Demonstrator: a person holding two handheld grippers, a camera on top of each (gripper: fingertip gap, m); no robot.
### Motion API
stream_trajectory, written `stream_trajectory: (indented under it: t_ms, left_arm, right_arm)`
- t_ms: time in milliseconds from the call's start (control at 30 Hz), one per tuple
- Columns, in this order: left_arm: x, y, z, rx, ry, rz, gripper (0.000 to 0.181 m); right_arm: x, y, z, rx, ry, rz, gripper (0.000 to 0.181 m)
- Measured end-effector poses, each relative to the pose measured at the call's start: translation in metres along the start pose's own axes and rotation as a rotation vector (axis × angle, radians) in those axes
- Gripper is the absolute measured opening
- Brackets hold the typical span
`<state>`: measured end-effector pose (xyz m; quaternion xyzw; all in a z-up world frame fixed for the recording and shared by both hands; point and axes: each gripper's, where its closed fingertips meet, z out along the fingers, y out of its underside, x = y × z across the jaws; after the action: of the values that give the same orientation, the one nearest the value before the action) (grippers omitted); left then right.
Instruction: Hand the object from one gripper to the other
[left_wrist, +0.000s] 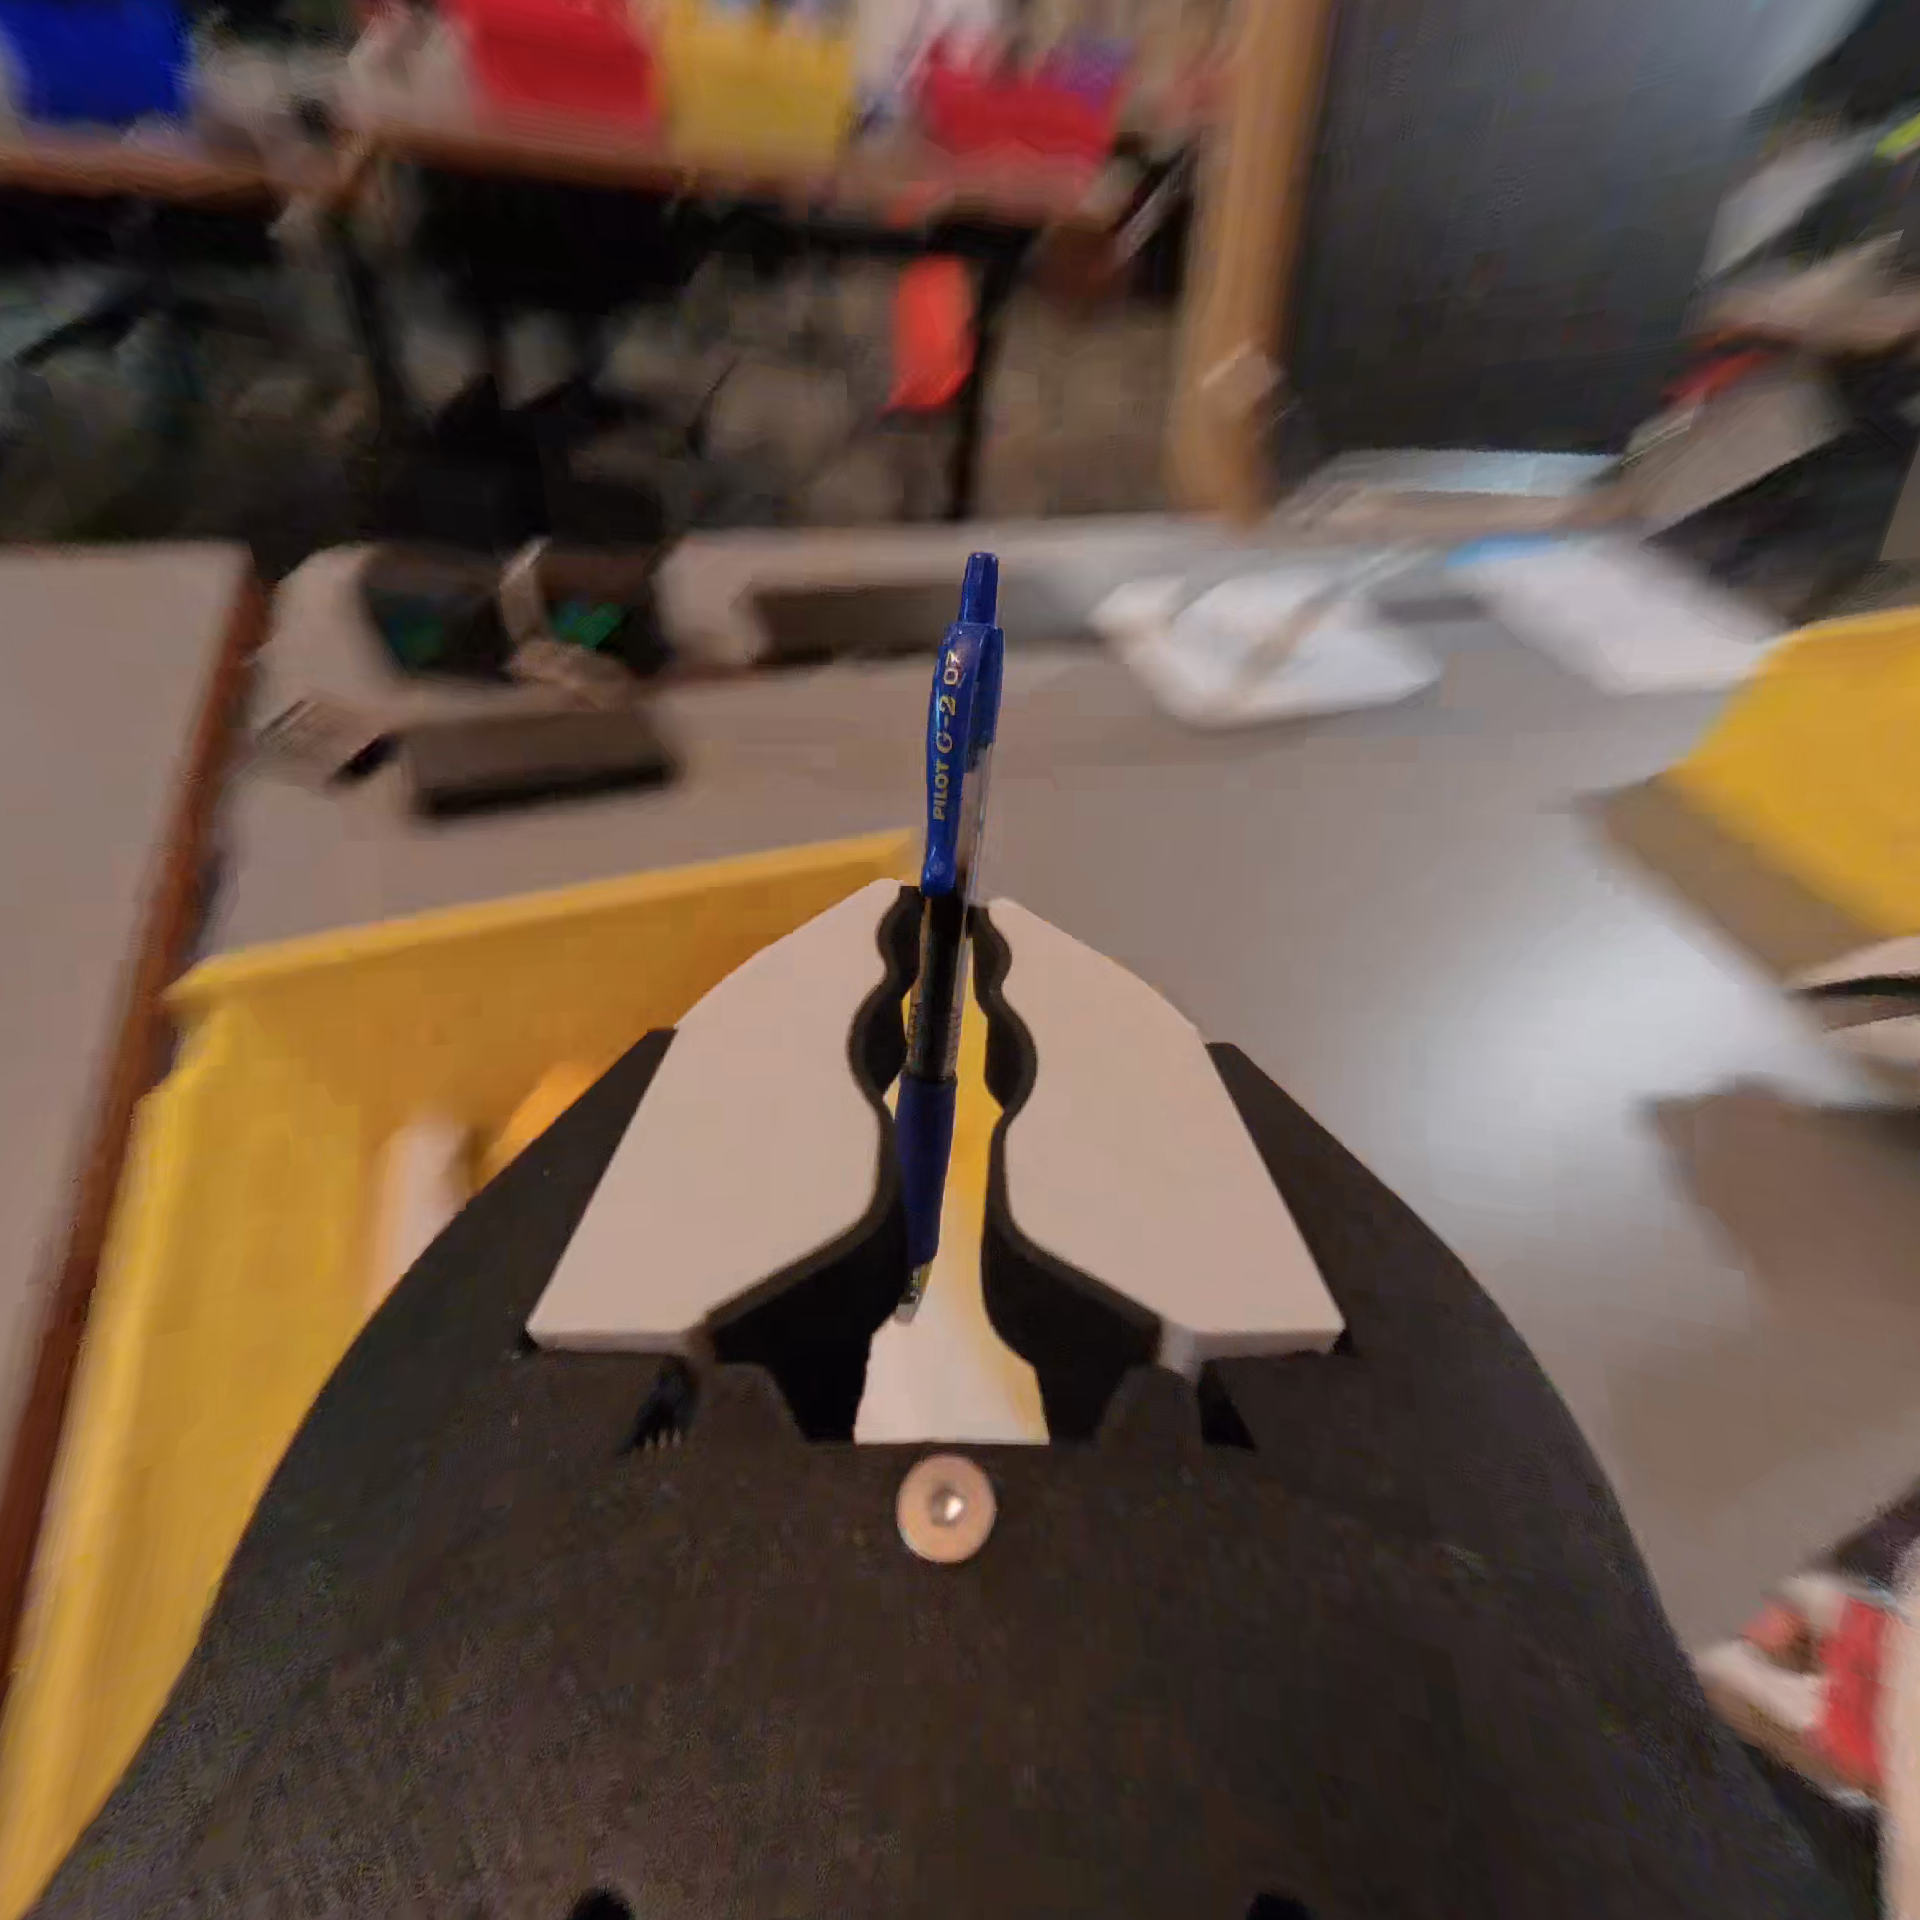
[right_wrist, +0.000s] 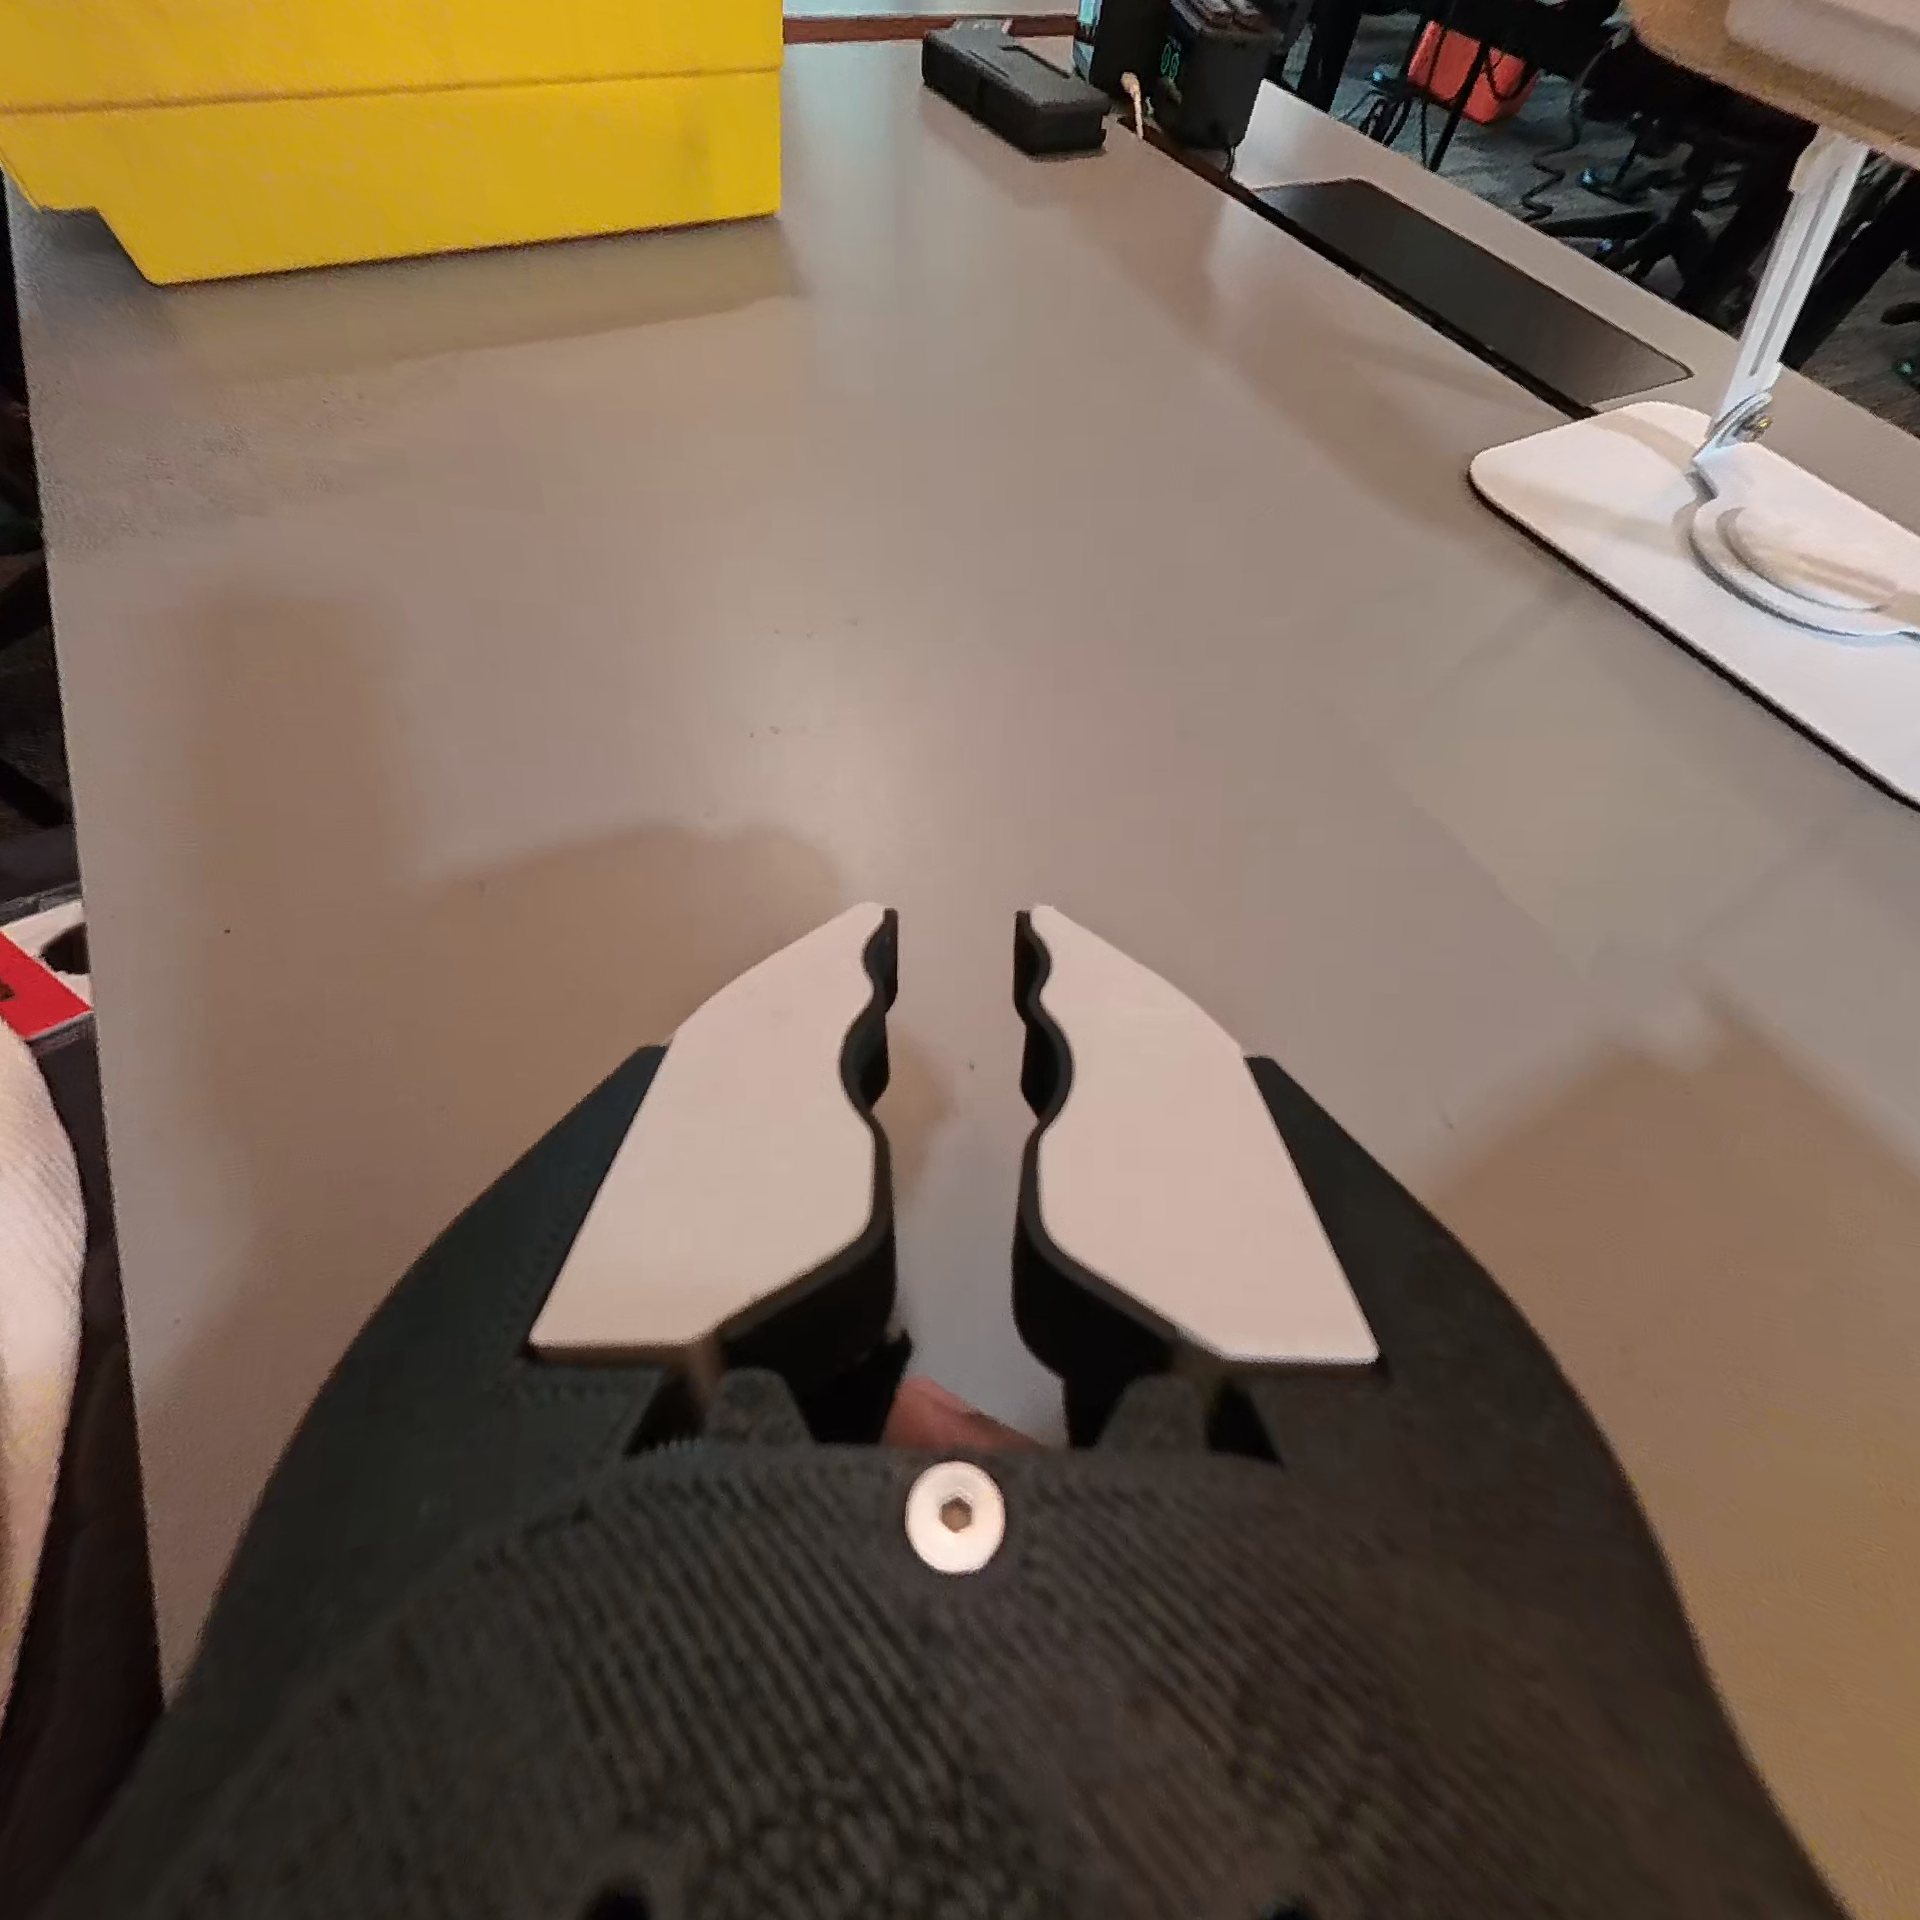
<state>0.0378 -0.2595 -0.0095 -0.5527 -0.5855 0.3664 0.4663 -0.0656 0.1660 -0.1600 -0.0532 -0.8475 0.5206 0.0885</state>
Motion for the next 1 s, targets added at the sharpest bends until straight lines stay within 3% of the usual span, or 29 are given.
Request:
stream_trajectory:
  t_ms: [33,133,233,333,433,567,700,800,1000]
  left_arm:
    - [0.028,-0.019,0.003,0.083,0.117,-0.015,0.008]
    - [0.126,-0.048,0.017,0.203,0.552,-0.084,0.008]
    - [0.223,-0.045,0.034,0.182,0.954,-0.184,0.009]
    - [0.301,-0.019,0.060,0.145,1.140,-0.205,0.008]
    - [0.359,0.012,0.079,0.177,1.207,-0.242,0.008]
    - [0.399,0.054,0.096,0.176,1.227,-0.384,0.008]
    - [0.417,0.082,0.099,0.106,1.225,-0.315,0.008]
    - [0.422,0.089,0.099,0.109,1.202,-0.221,0.008]
    - [0.432,0.101,0.097,0.097,1.225,-0.196,0.008]
  right_arm:
    - [0.000,-0.003,-0.001,0.016,-0.005,0.007,0.021]
    - [-0.003,-0.018,-0.008,0.105,-0.029,0.027,0.021]
    - [-0.010,-0.044,-0.024,0.264,-0.088,0.050,0.021]
    - [-0.014,-0.074,-0.049,0.450,-0.131,0.094,0.020]
    - [-0.012,-0.102,-0.082,0.655,-0.147,0.153,0.022]
    - [-0.007,-0.108,-0.094,0.711,-0.194,0.268,0.030]
    - [-0.011,-0.108,-0.089,0.698,-0.241,0.326,0.033]
    - [-0.020,-0.109,-0.084,0.667,-0.249,0.299,0.032]
    - [-0.030,-0.103,-0.070,0.582,-0.213,0.237,0.021]
